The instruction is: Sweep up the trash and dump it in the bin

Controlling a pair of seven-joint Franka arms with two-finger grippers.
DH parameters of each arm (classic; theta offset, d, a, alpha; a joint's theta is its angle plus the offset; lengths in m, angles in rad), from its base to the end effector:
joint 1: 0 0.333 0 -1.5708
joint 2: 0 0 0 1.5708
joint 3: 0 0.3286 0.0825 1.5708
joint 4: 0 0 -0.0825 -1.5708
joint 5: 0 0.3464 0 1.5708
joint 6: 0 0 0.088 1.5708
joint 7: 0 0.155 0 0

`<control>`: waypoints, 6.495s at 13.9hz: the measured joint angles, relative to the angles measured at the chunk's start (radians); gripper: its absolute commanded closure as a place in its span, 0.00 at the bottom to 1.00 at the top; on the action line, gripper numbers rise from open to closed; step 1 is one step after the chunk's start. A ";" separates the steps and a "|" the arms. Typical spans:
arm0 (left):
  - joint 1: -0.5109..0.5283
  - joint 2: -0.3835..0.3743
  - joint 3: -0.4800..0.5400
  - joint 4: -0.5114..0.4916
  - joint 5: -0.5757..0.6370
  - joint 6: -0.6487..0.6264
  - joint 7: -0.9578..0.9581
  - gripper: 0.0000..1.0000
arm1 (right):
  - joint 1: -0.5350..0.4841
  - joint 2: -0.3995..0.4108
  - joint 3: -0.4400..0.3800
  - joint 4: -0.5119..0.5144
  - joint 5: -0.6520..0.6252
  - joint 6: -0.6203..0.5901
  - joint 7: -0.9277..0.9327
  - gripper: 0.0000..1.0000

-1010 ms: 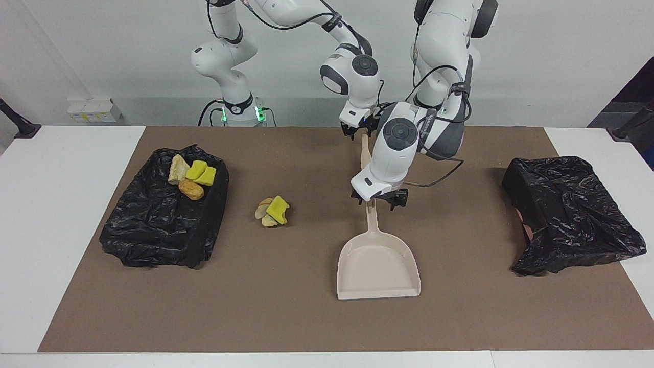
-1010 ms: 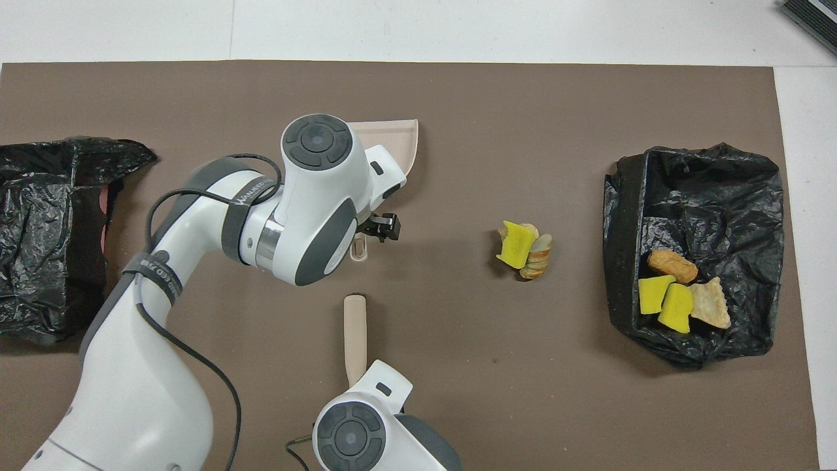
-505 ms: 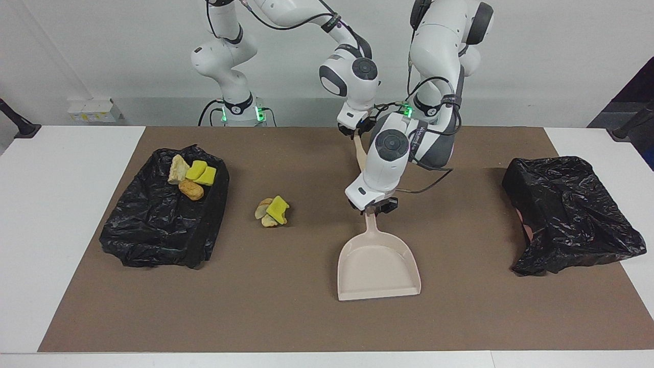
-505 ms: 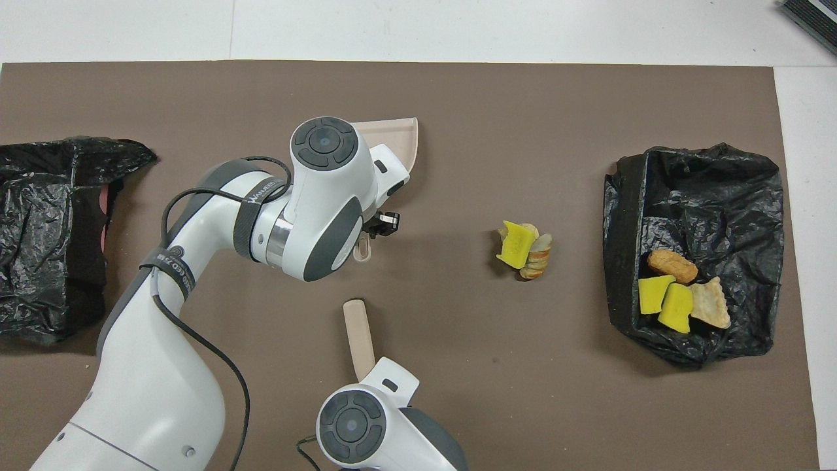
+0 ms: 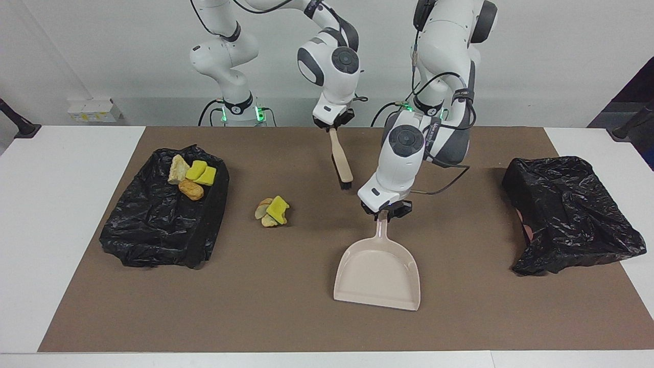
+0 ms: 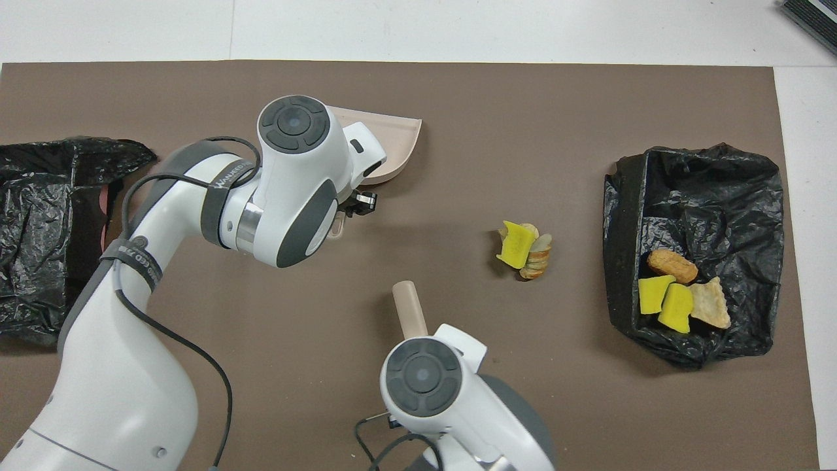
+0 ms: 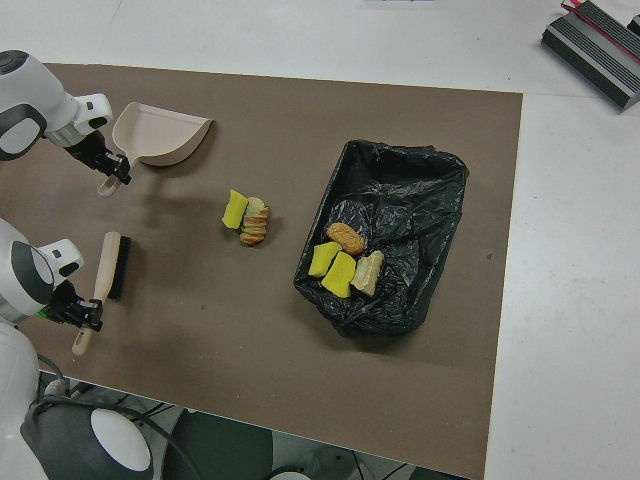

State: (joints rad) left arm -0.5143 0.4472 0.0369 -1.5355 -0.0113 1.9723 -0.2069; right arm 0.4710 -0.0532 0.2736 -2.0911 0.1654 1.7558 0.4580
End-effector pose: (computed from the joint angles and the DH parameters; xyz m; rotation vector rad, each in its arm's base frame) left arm 0.5783 -0.3040 0.3748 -3.1045 0.4210 0.0119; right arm 0.3178 0.3247 0.4103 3.0411 0.3519 -0.4849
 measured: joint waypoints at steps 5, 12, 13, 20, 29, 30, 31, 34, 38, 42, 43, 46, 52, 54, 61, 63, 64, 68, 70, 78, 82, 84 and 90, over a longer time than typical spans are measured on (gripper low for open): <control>0.050 -0.056 0.018 -0.001 0.012 -0.064 0.255 1.00 | -0.248 -0.083 -0.007 -0.007 -0.163 -0.036 -0.148 1.00; 0.128 -0.164 0.020 -0.089 0.018 -0.067 0.774 1.00 | -0.439 0.080 -0.007 -0.021 -0.389 0.098 -0.225 1.00; 0.126 -0.183 0.015 -0.121 0.021 -0.050 0.833 1.00 | -0.445 0.093 -0.007 -0.027 -0.389 0.109 -0.222 1.00; 0.071 -0.280 0.004 -0.377 0.024 0.119 1.274 1.00 | -0.379 0.149 0.013 -0.096 -0.200 0.264 -0.087 1.00; -0.045 -0.290 0.004 -0.472 0.030 0.127 1.099 1.00 | -0.220 0.220 0.014 -0.059 0.190 0.406 -0.029 1.00; -0.045 -0.290 0.005 -0.478 0.030 0.136 1.098 1.00 | -0.200 0.226 0.014 -0.035 0.238 0.406 -0.042 1.00; -0.045 -0.290 0.006 -0.487 0.030 0.149 1.098 1.00 | -0.179 0.229 0.014 -0.012 0.264 0.404 -0.043 1.00; -0.044 -0.288 0.007 -0.511 0.030 0.181 1.096 1.00 | -0.159 0.224 0.014 0.068 0.284 0.305 -0.043 1.00; 0.004 -0.285 0.013 -0.512 0.027 0.199 1.113 1.00 | -0.197 0.098 -0.003 0.127 0.156 0.076 -0.035 1.00; 0.084 -0.274 0.016 -0.511 -0.082 0.230 1.254 1.00 | -0.195 0.016 0.008 0.111 0.038 -0.038 0.034 1.00; 0.096 -0.271 0.017 -0.511 -0.093 0.232 1.273 1.00 | -0.186 0.014 0.010 0.098 0.038 -0.038 0.046 1.00; 0.122 -0.268 0.017 -0.507 -0.115 0.234 1.328 1.00 | -0.104 0.020 0.012 0.056 0.041 0.045 0.168 1.00; 0.231 -0.249 0.019 -0.439 -0.248 0.235 1.560 1.00 | 0.048 0.097 0.019 -0.002 0.065 0.189 0.288 1.00; 0.261 -0.247 0.017 -0.395 -0.252 0.197 1.576 1.00 | 0.064 0.121 0.019 -0.006 0.066 0.200 0.288 1.00; 0.376 -0.247 0.012 -0.223 -0.263 -0.020 1.650 1.00 | 0.135 0.213 0.019 -0.008 0.083 0.287 0.289 1.00; 0.433 -0.247 0.010 -0.190 -0.264 -0.081 1.686 1.00 | 0.140 0.213 0.019 -0.006 0.106 0.300 0.289 1.00; 0.465 -0.247 0.009 -0.182 -0.265 -0.102 1.714 1.00 | 0.140 0.214 0.018 -0.006 0.117 0.309 0.289 0.93; 0.590 -0.247 0.008 -0.142 -0.266 -0.185 1.840 1.00 | 0.140 0.223 0.017 -0.006 0.127 0.323 0.289 0.83; 0.658 -0.247 0.011 -0.105 -0.265 -0.227 1.916 1.00 | 0.140 0.225 0.017 -0.007 0.127 0.329 0.289 0.68; 0.942 -0.246 0.024 -0.028 -0.135 -0.275 2.092 1.00 | 0.140 0.242 0.017 -0.027 0.125 0.394 0.289 0.00; 1.016 -0.244 0.028 -0.002 0.025 -0.184 2.123 1.00 | 0.128 0.236 0.000 0.013 0.071 0.396 0.289 0.00; 1.017 -0.240 0.024 -0.001 0.169 -0.113 2.136 1.00 | 0.069 0.226 -0.005 0.038 0.017 0.400 0.289 0.00; 0.951 -0.236 0.005 -0.001 0.530 0.074 2.132 1.00 | -0.210 0.159 -0.010 0.095 -0.074 0.400 0.215 0.00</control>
State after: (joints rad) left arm 0.4367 0.2116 0.0420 -1.5368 0.5186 2.0468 1.9251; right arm 0.2606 0.1060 0.2636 -1.9959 0.0914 2.1561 0.6734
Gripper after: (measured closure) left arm 0.674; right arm 0.000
